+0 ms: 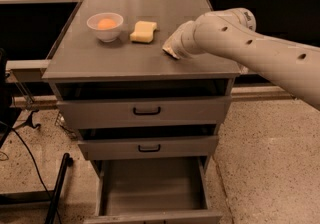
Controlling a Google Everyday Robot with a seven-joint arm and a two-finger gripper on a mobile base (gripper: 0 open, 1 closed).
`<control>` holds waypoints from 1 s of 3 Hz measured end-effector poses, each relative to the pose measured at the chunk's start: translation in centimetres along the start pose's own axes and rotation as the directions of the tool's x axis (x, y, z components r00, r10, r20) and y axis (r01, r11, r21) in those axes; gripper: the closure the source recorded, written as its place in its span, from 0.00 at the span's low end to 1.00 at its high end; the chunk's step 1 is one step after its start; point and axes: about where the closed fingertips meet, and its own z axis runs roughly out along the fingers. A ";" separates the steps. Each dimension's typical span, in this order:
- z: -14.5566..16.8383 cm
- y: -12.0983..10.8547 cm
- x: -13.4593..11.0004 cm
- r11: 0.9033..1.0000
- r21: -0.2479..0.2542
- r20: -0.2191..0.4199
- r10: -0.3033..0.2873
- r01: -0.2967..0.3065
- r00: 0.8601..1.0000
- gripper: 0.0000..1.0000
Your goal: Place rxbar blueberry into bottom drawer
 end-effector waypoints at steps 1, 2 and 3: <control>0.0 0.0 0.0 1.000 0.000 0.000 0.000 0.000 1.000 0.11; 0.0 0.0 0.0 1.000 0.001 0.000 0.000 0.000 1.000 0.06; 0.0 0.0 -0.1 1.000 0.001 0.001 0.000 0.000 1.000 0.29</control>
Offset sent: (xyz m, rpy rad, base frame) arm -0.0005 -0.0009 0.0016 0.0013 -0.0059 -0.0066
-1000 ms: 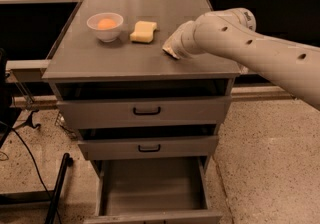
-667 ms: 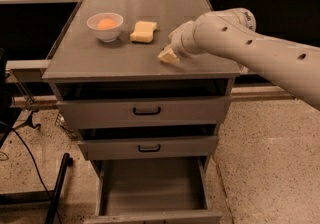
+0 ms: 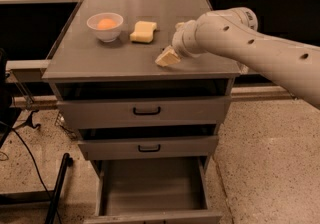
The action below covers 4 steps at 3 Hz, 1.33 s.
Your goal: Place rxbar blueberry into bottom drawer
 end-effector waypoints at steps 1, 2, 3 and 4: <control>0.0 0.0 0.0 1.000 0.005 -0.001 0.001 -0.001 1.000 0.50; 0.1 0.0 0.0 1.000 0.007 -0.003 0.002 -0.002 1.000 0.68; 0.2 -0.1 0.0 1.000 0.009 -0.006 0.003 -0.003 1.000 0.67; 0.2 -0.1 0.1 1.000 0.010 -0.008 0.005 -0.005 1.000 0.48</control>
Offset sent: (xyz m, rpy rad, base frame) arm 0.0022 -0.0024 0.0007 -0.0013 -0.0081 -0.0178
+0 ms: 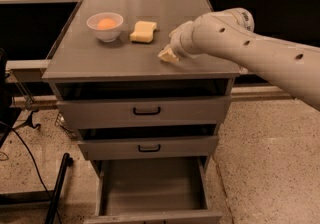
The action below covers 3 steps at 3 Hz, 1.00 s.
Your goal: Place rxbar blueberry into bottom drawer
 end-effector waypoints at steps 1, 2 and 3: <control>0.0 0.0 0.2 1.000 0.002 -0.005 0.005 -0.005 1.000 0.57; 0.1 -0.1 0.6 1.000 0.006 -0.013 0.011 -0.011 1.000 0.60; 0.1 -0.1 0.6 1.000 0.006 -0.013 0.011 -0.011 1.000 0.60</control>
Offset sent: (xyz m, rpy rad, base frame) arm 0.0025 -0.0106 -0.0050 -0.0007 0.0087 -0.0336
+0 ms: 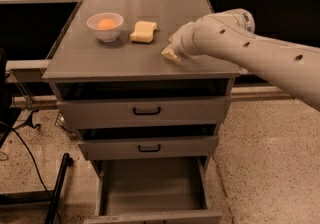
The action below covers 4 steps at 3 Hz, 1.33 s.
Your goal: Place rxbar blueberry into bottom drawer
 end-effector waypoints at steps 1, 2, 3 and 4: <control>0.2 0.0 0.7 1.000 -0.003 -0.017 0.018 -0.018 1.000 0.60; 0.5 0.1 1.6 0.998 -0.014 -0.036 0.059 -0.059 0.998 0.62; 0.6 0.1 2.0 0.996 -0.022 -0.045 0.085 -0.086 0.995 0.63; 0.8 0.0 2.7 0.990 -0.037 -0.053 0.137 -0.139 0.989 0.72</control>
Offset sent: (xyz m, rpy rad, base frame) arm 0.0026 -0.0176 -0.0167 0.0296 0.0697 -0.0652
